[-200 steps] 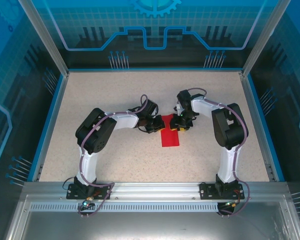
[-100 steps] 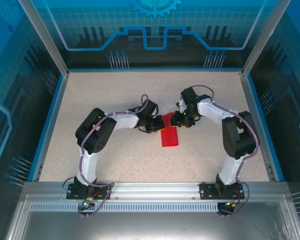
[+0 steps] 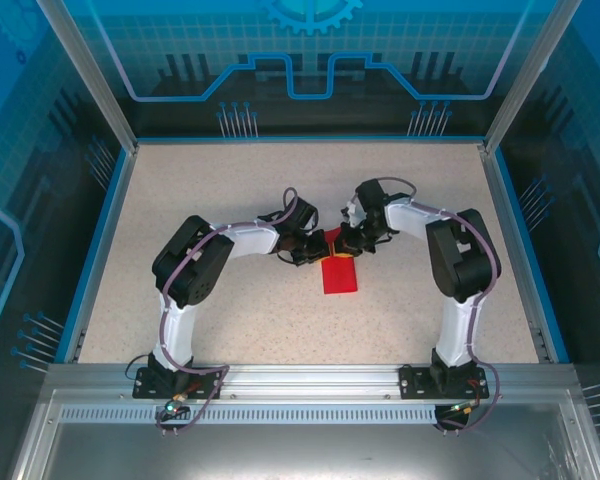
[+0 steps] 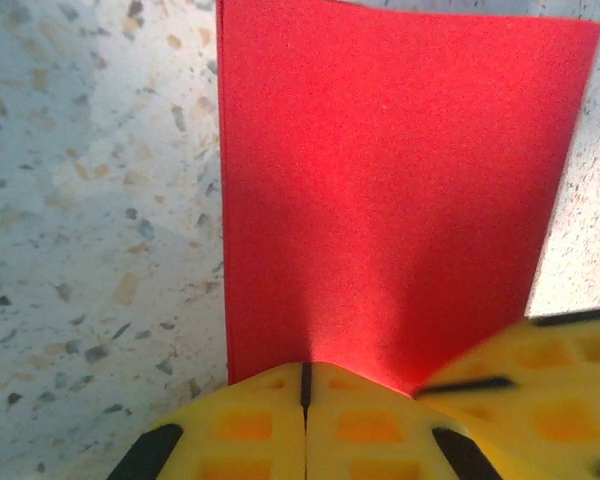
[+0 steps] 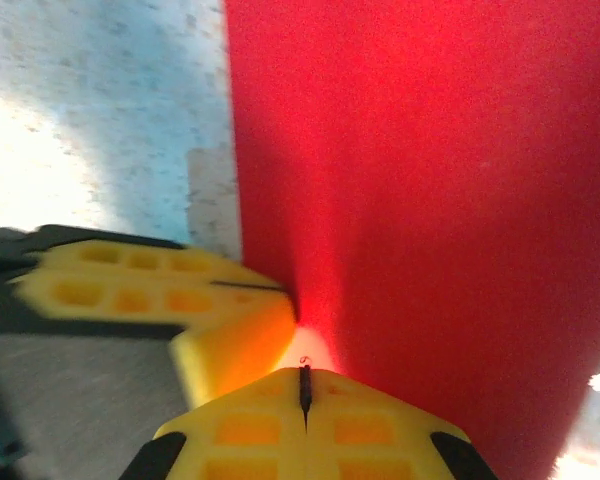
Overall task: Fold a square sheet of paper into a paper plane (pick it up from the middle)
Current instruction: Fold the square sheet of paper in half at the center of the table.
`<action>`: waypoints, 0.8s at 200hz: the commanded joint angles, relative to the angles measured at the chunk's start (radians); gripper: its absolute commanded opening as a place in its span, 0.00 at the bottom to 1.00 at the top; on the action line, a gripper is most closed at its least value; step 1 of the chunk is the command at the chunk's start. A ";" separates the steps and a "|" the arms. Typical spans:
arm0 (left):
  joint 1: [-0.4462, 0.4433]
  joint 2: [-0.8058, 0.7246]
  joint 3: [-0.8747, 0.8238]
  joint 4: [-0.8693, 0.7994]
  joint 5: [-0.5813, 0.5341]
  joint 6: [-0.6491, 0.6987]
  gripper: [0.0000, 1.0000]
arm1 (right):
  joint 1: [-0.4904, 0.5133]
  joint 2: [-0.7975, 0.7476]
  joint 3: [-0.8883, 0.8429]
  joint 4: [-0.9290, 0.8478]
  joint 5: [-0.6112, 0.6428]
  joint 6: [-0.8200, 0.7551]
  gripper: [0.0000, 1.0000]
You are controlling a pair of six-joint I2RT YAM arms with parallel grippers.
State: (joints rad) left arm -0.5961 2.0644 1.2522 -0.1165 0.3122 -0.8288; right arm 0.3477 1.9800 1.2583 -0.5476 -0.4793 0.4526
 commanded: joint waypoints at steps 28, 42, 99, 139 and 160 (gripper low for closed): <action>-0.010 0.110 -0.039 -0.228 -0.113 -0.013 0.05 | -0.053 0.053 -0.027 0.024 -0.006 -0.029 0.00; -0.010 0.112 -0.048 -0.244 -0.131 -0.023 0.04 | -0.079 0.052 -0.058 0.028 0.008 -0.035 0.00; -0.011 0.133 -0.060 -0.292 -0.163 -0.041 0.03 | -0.190 -0.026 -0.179 0.070 -0.002 -0.015 0.00; -0.011 0.135 -0.061 -0.292 -0.161 -0.040 0.02 | -0.211 -0.072 -0.183 0.060 0.026 0.009 0.00; -0.010 0.136 -0.058 -0.289 -0.156 -0.037 0.02 | -0.215 -0.117 -0.177 0.051 0.069 0.017 0.00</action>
State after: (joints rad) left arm -0.6014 2.0705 1.2659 -0.1490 0.2924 -0.8623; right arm 0.1619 1.9217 1.0916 -0.4519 -0.5224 0.4526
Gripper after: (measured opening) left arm 0.046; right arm 0.043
